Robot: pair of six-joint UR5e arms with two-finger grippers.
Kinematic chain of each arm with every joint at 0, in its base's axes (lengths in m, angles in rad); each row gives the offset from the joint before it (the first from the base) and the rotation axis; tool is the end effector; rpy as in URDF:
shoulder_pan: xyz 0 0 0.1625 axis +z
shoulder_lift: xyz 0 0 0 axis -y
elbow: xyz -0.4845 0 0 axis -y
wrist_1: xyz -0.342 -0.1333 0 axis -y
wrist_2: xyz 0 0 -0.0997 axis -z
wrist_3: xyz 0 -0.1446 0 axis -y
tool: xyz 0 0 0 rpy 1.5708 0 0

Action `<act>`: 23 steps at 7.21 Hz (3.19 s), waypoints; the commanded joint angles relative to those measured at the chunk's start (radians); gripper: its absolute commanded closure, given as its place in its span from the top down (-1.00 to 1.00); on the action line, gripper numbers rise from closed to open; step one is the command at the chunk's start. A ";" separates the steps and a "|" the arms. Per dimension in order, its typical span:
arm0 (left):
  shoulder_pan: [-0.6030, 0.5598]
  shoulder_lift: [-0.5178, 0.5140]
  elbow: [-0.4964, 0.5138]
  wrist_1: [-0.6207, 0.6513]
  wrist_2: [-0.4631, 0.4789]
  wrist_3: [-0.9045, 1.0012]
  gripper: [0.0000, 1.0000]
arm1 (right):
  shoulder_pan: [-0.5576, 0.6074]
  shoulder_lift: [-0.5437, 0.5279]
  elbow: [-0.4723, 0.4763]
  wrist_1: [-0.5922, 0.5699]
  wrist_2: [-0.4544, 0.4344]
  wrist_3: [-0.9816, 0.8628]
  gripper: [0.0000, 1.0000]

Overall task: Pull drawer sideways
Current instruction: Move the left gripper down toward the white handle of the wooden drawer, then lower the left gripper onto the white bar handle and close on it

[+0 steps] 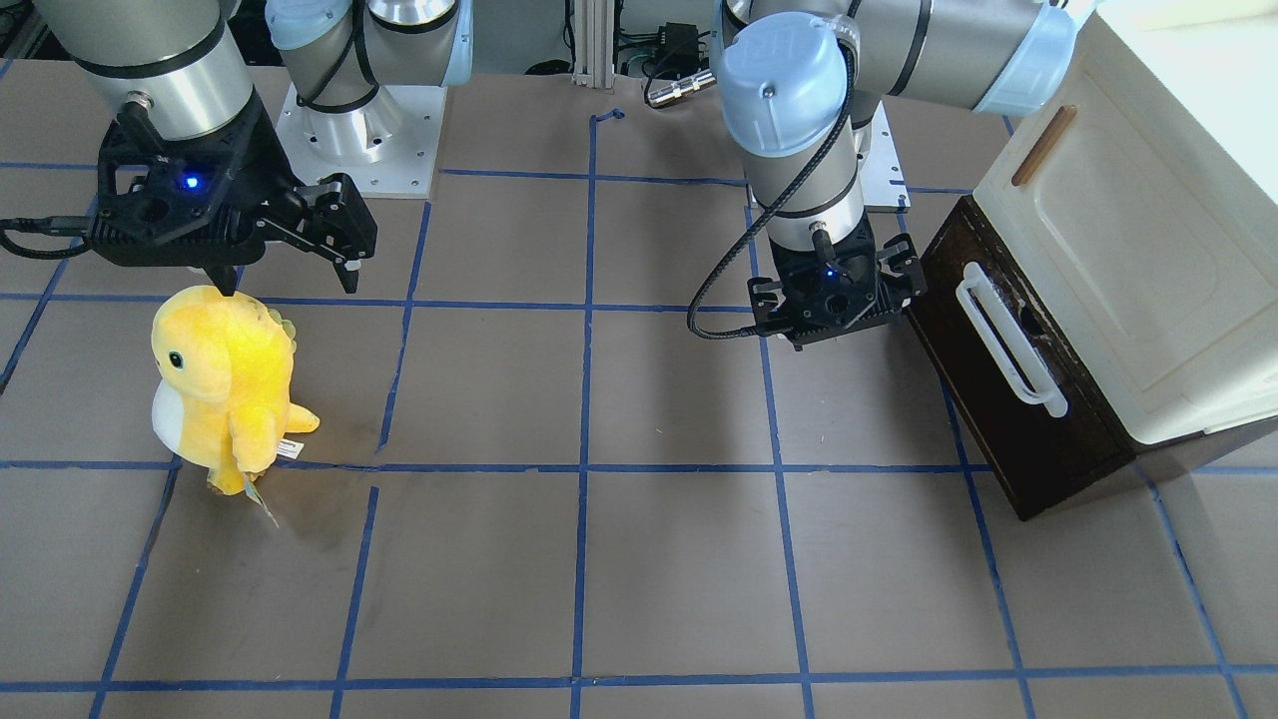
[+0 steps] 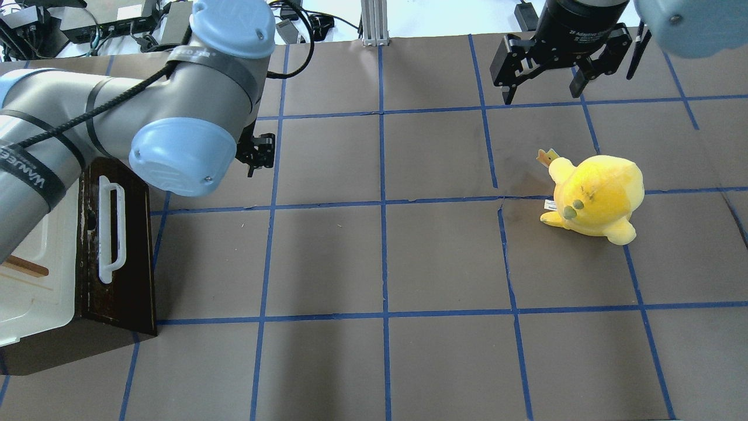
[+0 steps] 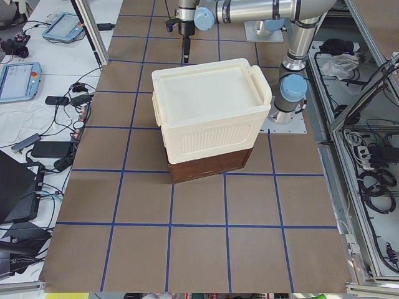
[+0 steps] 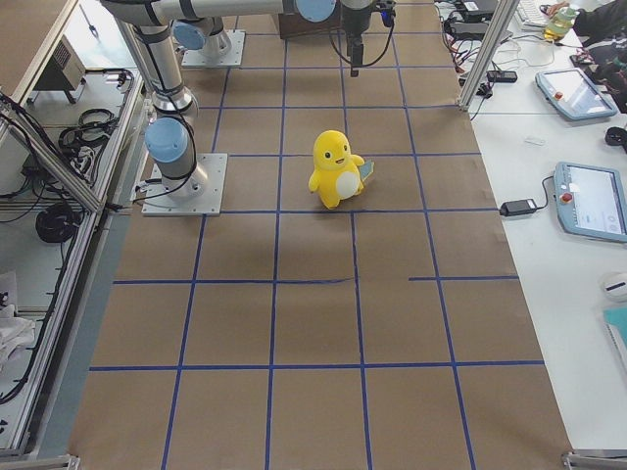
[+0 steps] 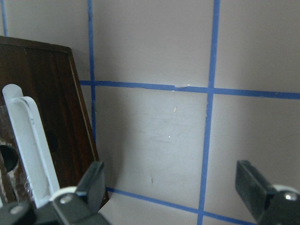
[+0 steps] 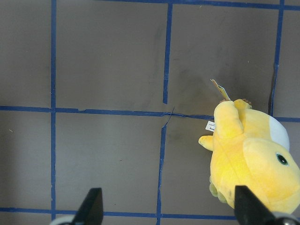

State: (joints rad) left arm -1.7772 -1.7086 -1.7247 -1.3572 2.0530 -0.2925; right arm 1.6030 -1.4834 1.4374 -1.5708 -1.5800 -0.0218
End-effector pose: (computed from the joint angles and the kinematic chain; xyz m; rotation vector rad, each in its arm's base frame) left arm -0.1639 -0.4597 0.4086 -0.0888 2.6535 -0.0606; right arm 0.1477 -0.4857 0.5210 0.0842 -3.1307 0.0721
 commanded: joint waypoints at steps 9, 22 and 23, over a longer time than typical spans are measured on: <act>0.051 -0.200 -0.237 0.007 0.649 -0.123 1.00 | 0.000 0.000 0.000 0.000 0.000 0.000 1.00; 0.117 -0.210 -0.320 0.003 0.753 -0.120 0.20 | 0.000 0.000 0.000 0.000 0.000 0.000 1.00; 0.117 -0.204 -0.325 0.003 0.754 -0.119 0.14 | 0.000 0.000 0.000 0.000 0.000 0.000 1.00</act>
State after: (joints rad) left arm -1.6598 -1.9174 -2.0455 -1.3545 2.8060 -0.4123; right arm 1.6030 -1.4833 1.4374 -1.5708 -1.5800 -0.0215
